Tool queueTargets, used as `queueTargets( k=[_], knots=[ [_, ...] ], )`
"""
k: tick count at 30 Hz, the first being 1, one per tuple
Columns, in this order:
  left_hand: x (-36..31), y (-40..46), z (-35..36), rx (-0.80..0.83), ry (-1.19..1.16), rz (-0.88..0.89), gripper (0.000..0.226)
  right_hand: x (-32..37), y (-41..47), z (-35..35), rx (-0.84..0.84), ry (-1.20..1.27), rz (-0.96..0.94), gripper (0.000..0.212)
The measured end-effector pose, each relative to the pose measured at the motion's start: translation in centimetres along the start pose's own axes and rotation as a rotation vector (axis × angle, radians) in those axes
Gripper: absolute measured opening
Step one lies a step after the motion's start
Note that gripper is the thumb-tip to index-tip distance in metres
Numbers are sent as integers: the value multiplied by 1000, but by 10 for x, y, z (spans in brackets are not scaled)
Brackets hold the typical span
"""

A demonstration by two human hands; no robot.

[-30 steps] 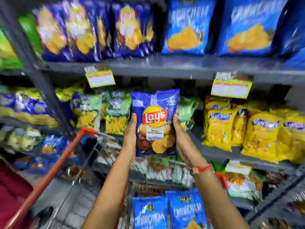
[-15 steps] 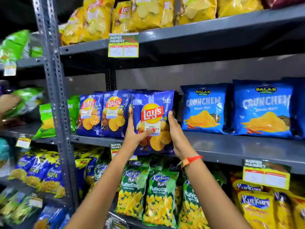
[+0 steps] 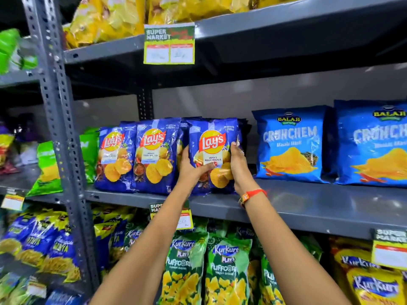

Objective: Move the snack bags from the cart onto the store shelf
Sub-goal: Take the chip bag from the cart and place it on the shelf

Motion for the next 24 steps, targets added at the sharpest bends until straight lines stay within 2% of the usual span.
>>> queueTargets(
  k=[5,10,14,17,20,24],
  knots=[
    [5,-2,0,-50,70,19,100,-4,1,-7,-264,-144,-74,42],
    [-6,-19,-1,-132,232,126,97,-8,-21,-18,-333,-217,-191,38],
    [-26,-39,0,-152,326,241,82,-13,-67,-31,-369,-224,-383,36],
    [-41,-60,2,-169,302,331,66,-33,-107,-47,-336,-151,-516,30],
    [-43,-105,6,-221,235,425,52,-74,-139,-69,-311,-96,-524,25],
    [0,-203,23,-176,138,325,37,-158,-167,-111,-342,-160,-403,24]
  ],
)
Point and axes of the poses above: each hand's wrist, its own y-axis towards the middle knuckle, its own z-axis out of the palm, x = y × z, the point moved 3 cm from there along y, towards the middle knuckle, and after that the axes turned 14 degrees about z, right-handed, at the moved point
